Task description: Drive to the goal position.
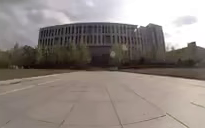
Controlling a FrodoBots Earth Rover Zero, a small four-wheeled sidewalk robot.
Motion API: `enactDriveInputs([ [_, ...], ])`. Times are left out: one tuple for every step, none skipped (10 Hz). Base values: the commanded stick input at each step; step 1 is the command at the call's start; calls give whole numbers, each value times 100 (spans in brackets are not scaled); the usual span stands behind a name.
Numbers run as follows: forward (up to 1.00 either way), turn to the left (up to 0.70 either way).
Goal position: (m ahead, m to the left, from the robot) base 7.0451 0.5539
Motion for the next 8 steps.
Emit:
enactDriveInputs([
  [100, 0],
  [100, 0],
  [100, 0],
  [100, 0],
  [100, 0],
  [100, 0],
  [100, 0],
  [100, 0],
])
